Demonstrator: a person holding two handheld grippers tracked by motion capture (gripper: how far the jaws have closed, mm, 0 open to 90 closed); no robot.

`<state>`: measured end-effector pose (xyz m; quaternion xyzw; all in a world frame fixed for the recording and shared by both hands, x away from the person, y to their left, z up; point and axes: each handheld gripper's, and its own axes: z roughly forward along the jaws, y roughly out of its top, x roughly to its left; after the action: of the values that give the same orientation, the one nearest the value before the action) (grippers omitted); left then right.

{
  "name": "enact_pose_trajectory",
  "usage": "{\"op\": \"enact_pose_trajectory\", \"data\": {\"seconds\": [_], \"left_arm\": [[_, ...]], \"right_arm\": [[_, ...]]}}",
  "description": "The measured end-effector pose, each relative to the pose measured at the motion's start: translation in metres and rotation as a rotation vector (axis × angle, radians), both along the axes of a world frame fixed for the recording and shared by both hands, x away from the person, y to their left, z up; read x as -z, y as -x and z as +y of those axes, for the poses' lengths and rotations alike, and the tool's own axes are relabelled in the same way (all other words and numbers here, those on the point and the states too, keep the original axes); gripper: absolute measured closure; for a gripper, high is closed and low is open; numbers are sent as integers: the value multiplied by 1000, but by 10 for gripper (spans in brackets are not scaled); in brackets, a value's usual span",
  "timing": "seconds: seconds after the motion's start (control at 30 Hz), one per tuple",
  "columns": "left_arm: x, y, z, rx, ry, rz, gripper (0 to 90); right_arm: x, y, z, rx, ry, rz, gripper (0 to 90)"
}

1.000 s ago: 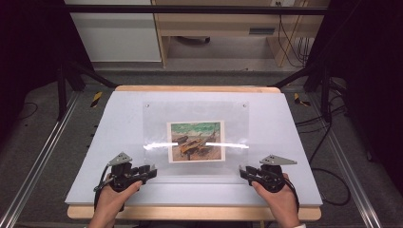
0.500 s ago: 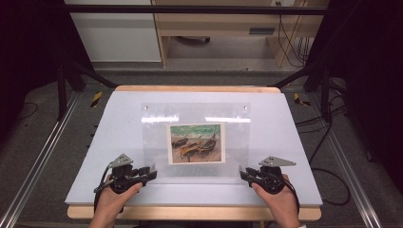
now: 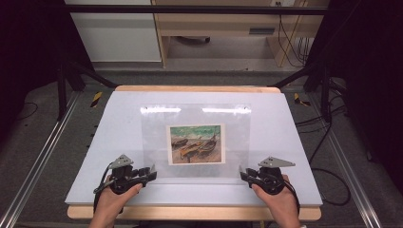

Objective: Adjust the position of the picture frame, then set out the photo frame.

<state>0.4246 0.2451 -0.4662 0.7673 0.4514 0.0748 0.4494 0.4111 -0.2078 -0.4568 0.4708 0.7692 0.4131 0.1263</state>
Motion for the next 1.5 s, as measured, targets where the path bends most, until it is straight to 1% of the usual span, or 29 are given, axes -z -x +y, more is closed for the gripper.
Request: {"op": "enact_pose_trajectory", "data": {"seconds": [0.27, 0.47, 0.5, 0.63, 0.8, 0.9, 1.2, 1.33, 1.37, 1.4, 1.47, 1.5], "left_arm": [[0, 1, 0, 4, -6, 5, 573], [1, 3, -1, 12, -28, 11, 576], [2, 4, -1, 14, -32, 12, 576], [2, 4, -1, 16, -38, 15, 576], [2, 4, -1, 16, -39, 14, 576], [2, 4, -1, 19, -36, 15, 576], [3, 5, -3, 19, -49, 16, 574], [3, 6, -4, 22, -65, 16, 573], [3, 7, -4, 23, -74, 14, 573], [3, 7, -5, 24, -82, 15, 573], [4, 8, -6, 28, -95, 23, 572], [5, 9, -6, 30, -105, 25, 571]], "right_arm": [[0, 1, 1, 4, 3, 7, 681], [1, 4, 1, -6, 24, 7, 684], [1, 4, 2, -2, 24, 15, 685], [2, 5, 2, -9, 30, 12, 686], [2, 6, 2, -1, 26, 24, 686], [2, 6, 2, 0, 25, 23, 686], [3, 6, 2, -9, 33, 18, 685], [3, 6, 2, -8, 36, 21, 685], [3, 6, 2, -10, 39, 19, 686], [3, 7, 3, -3, 43, 30, 685], [5, 8, 4, -11, 54, 20, 686], [6, 9, 4, -16, 63, 25, 685]]}}
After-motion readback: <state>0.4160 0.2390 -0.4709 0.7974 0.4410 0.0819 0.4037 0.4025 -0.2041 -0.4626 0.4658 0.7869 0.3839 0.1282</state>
